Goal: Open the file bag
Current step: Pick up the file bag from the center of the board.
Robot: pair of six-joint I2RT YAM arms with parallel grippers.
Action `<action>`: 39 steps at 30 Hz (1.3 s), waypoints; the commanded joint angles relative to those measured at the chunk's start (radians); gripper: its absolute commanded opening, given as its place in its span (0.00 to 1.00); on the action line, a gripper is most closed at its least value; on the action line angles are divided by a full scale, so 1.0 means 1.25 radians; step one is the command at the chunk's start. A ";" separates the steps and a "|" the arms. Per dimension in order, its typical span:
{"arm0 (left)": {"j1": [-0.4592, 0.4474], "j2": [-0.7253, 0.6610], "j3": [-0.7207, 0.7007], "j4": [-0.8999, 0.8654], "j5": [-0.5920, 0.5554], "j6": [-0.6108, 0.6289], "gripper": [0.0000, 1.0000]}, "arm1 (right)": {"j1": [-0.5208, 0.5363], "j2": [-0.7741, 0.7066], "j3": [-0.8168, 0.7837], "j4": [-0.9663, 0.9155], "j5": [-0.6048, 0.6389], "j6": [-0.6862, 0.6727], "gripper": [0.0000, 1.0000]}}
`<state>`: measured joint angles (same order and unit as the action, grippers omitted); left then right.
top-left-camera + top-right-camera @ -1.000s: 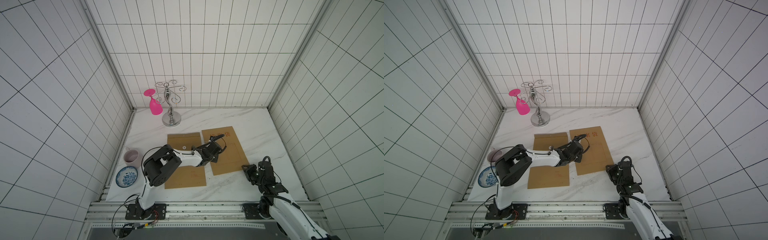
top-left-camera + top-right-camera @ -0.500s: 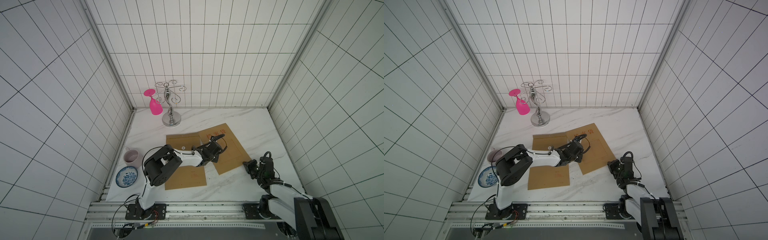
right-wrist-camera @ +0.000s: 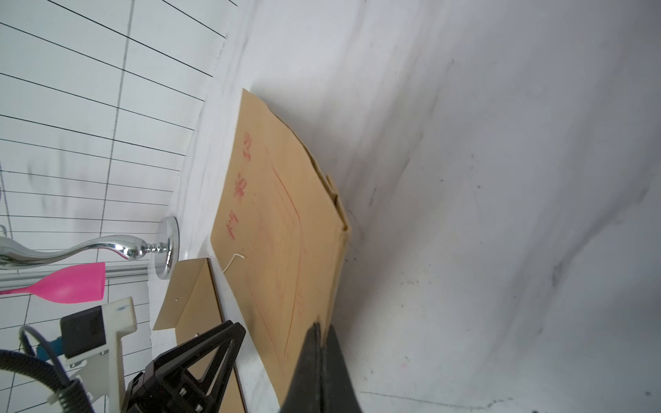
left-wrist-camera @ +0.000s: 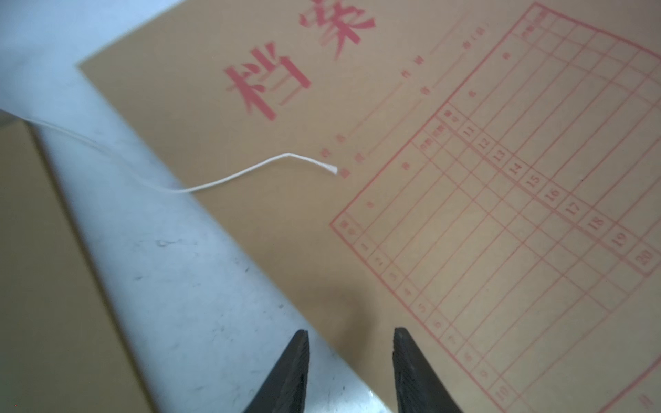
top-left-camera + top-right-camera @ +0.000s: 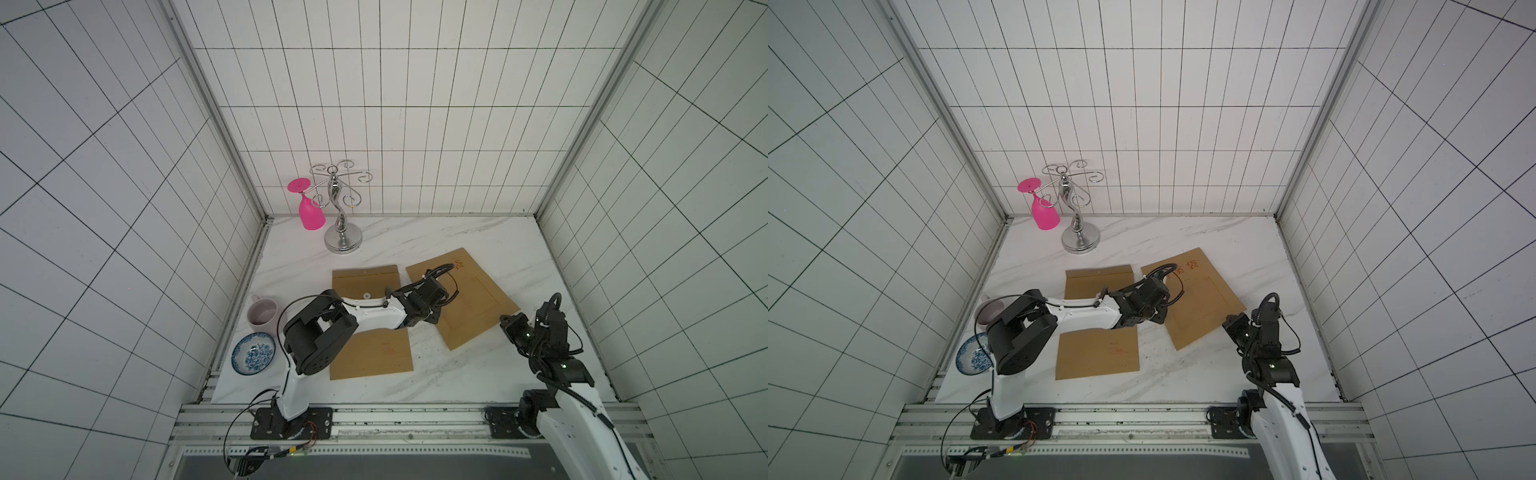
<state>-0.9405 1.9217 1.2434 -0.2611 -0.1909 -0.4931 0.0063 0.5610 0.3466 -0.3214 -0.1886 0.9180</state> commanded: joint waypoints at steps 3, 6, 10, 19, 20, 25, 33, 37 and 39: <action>0.031 -0.210 -0.030 -0.039 -0.027 -0.015 0.48 | 0.019 -0.023 0.141 -0.212 0.066 -0.107 0.00; 0.038 -0.270 -0.036 -0.030 -0.012 0.008 0.59 | 0.102 -0.011 0.224 -0.259 0.155 -0.135 0.00; 0.043 -0.257 0.083 -0.101 0.029 0.035 0.67 | 0.288 0.042 0.338 -0.312 0.342 -0.175 0.00; 0.050 -0.026 0.572 -0.389 0.195 0.015 0.79 | 0.616 0.173 0.523 -0.360 0.662 -0.311 0.00; 0.055 -0.014 0.598 -0.393 0.207 0.000 0.81 | 0.646 0.182 0.531 -0.352 0.695 -0.333 0.00; 0.068 0.023 0.692 -0.403 0.261 -0.068 0.88 | 0.735 0.194 0.547 -0.270 0.772 -0.453 0.00; 0.114 0.079 0.829 -0.562 0.278 -0.174 0.87 | 0.769 0.146 0.514 -0.131 0.742 -0.650 0.00; 0.149 0.044 0.771 -0.539 0.335 -0.235 0.84 | 0.798 0.171 0.521 -0.113 0.780 -0.695 0.00; 0.158 0.015 0.735 -0.514 0.349 -0.262 0.84 | 0.802 0.184 0.525 -0.113 0.784 -0.702 0.00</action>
<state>-0.7570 2.0014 2.2002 -0.8967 0.1944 -0.7357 0.9932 0.7719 0.9749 -0.5297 0.7387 0.1123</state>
